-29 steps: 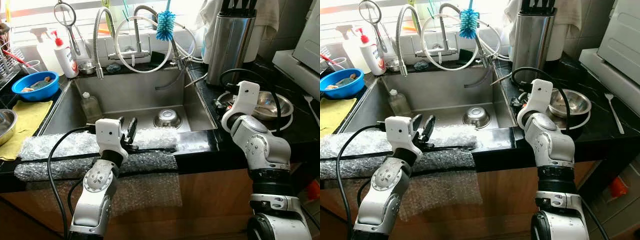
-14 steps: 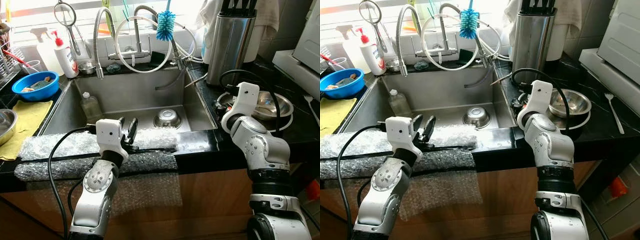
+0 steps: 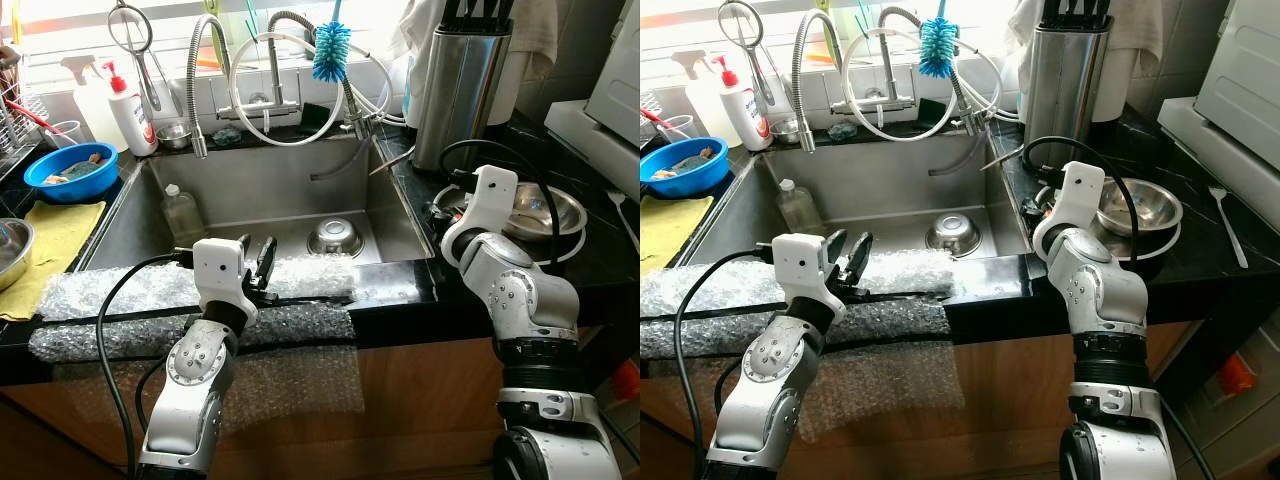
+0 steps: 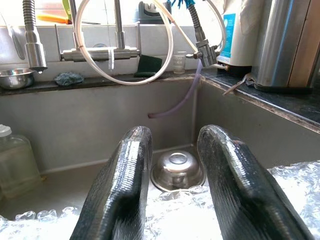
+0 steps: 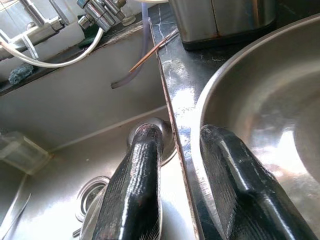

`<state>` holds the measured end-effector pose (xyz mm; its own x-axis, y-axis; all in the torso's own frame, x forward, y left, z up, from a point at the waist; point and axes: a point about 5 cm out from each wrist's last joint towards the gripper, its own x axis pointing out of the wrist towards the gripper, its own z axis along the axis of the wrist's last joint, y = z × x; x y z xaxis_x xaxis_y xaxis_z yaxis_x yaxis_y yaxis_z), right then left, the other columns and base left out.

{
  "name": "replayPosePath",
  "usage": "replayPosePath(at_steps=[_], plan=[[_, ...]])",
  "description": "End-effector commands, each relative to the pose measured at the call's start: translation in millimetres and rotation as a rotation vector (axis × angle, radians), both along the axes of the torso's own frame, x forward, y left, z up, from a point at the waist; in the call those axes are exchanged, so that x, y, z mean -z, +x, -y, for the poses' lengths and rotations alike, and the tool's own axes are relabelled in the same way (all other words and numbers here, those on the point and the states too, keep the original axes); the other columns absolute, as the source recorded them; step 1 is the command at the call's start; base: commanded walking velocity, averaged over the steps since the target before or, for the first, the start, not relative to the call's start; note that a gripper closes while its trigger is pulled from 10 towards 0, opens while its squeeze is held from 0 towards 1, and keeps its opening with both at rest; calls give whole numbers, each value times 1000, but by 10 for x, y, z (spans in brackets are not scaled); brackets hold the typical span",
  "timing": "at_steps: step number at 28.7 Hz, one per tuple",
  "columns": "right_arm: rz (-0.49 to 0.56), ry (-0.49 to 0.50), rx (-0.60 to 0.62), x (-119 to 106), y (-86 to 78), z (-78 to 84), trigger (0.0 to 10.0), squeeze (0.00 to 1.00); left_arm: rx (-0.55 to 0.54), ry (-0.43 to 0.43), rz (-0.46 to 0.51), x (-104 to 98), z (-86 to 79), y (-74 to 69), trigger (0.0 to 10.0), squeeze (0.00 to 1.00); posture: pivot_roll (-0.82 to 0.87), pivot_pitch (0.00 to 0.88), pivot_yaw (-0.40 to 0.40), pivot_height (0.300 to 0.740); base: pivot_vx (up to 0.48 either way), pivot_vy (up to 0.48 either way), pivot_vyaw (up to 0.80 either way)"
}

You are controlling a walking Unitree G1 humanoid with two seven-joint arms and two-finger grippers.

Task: Kitchen organization

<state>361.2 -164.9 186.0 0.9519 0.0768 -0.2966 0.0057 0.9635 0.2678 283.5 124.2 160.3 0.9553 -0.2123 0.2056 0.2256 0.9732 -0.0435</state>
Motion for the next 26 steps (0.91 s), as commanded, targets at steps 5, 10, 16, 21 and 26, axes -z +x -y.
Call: replayPosePath(at_steps=[5,10,16,21,26], plan=[[-28,27,-31,39,15,-79,10000,0,5,15,6,-30,-6,-17,10000,0,-88,0,80,740,0,0,0],[-25,41,-62,39,18,-139,10000,0,6,18,5,-29,-9,-15,10000,0,-86,0,81,740,0,0,0],[-24,47,-78,46,14,-170,10000,0,12,26,4,-25,-2,-18,10000,0,-84,0,81,740,0,0,0],[10,-9,-42,-1,26,-112,10000,0,13,27,9,-33,1,-15,10000,0,-88,0,83,740,0,0,0],[198,-40,46,-295,39,-10,10000,0,17,25,9,-32,9,-10,10000,0,-96,0,87,740,0,0,0]])
